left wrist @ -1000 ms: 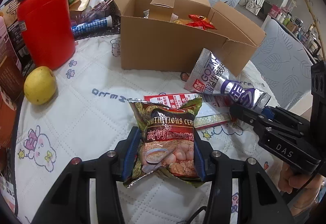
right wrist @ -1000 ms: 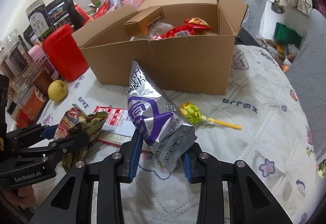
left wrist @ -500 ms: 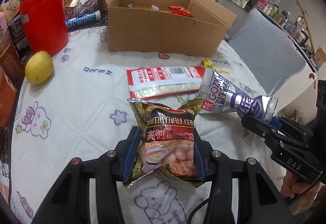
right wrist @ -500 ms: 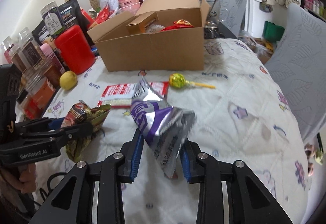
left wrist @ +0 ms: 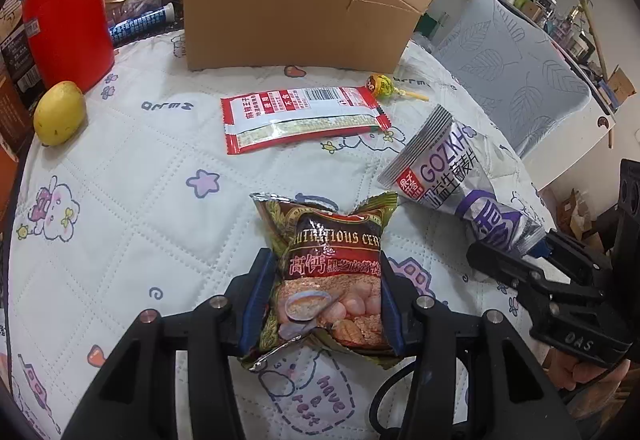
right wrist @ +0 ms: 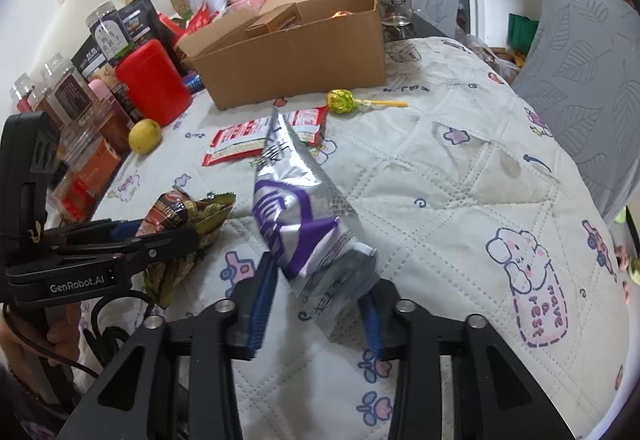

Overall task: Organize snacks
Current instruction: 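Lift both bags and carry them toward the cardboard box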

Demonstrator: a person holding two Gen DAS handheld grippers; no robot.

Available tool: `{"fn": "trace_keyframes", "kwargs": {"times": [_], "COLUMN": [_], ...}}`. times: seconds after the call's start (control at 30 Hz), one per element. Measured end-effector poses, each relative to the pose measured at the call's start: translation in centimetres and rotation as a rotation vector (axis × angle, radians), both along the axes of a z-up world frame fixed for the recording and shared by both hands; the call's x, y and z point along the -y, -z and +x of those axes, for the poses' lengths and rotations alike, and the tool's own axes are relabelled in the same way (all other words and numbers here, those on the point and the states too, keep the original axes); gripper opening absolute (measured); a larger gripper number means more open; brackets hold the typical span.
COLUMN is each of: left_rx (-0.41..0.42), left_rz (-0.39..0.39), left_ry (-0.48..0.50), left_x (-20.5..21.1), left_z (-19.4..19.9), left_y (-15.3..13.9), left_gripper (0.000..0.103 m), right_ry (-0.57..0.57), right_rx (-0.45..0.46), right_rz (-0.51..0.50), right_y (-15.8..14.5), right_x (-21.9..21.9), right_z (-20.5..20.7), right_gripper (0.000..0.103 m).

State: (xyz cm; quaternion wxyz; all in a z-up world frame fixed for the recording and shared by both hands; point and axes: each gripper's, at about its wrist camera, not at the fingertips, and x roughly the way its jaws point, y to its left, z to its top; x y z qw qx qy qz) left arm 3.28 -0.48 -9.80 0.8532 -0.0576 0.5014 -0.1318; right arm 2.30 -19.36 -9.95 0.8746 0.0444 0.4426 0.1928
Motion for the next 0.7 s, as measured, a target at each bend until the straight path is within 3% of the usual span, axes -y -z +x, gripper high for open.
{"fn": "trace_keyframes", "kwargs": {"times": [0.03,0.07,0.3,0.7], "left_rx": [-0.002,-0.006,-0.012,0.005], "left_rz": [0.004,0.003,0.014,0.018], "left_ry": [0.000,0.001,0.001,0.003], "left_x": [0.1,0.1,0.3,0.3], "left_z": [0.1,0.0,0.0,-0.1], "left_y": [0.1,0.2,0.8,0.9], "left_gripper": [0.049,0.051,0.052,0.052], "right_ry": [0.001,0.005,-0.027,-0.055], "right_rx": [0.009,0.022,0.048,0.013], "right_rz": [-0.011,-0.023,-0.077,-0.070], "right_y": [-0.1,-0.2,-0.7,0.2], "right_x": [-0.1,-0.1,-1.0,-1.8], "right_z": [0.0,-0.1,0.6,2.4], "right_gripper": [0.064,0.064,0.064,0.064]}}
